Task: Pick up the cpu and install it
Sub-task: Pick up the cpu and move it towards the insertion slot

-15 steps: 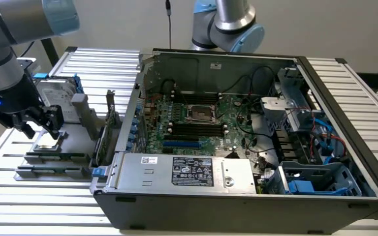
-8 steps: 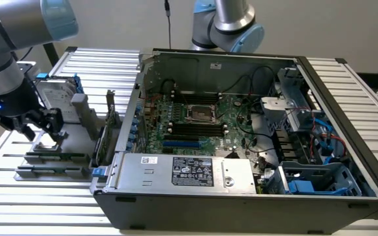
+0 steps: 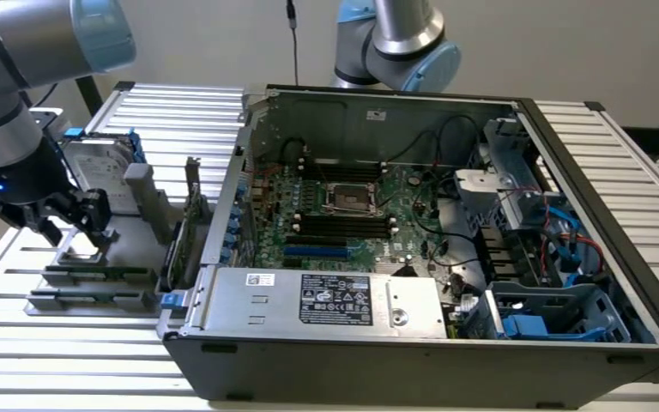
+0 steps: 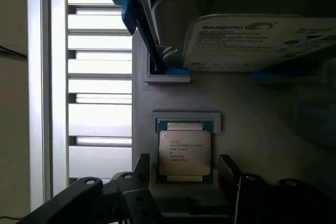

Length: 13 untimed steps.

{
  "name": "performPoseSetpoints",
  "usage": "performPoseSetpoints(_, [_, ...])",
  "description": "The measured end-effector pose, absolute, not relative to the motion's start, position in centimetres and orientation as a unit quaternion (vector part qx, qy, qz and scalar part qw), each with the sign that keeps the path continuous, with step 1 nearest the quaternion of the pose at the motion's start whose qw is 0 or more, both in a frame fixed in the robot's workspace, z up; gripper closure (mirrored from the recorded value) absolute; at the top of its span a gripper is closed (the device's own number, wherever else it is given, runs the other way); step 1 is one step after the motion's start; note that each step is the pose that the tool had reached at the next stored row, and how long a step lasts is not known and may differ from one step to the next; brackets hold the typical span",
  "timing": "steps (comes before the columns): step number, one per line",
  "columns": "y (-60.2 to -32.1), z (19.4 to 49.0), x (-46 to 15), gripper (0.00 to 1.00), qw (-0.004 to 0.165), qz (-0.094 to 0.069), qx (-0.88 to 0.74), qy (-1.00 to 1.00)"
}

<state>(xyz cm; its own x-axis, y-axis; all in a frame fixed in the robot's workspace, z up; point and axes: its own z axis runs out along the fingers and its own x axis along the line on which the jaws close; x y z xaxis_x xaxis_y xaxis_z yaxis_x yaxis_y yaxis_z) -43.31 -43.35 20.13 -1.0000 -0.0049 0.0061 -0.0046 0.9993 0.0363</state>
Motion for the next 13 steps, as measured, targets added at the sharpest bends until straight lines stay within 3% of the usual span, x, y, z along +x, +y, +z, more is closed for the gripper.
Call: performPoseSetpoints(13, [-42.94,19.56,-43.31,0.36,0.003,-0.019,0.002,-1.000])
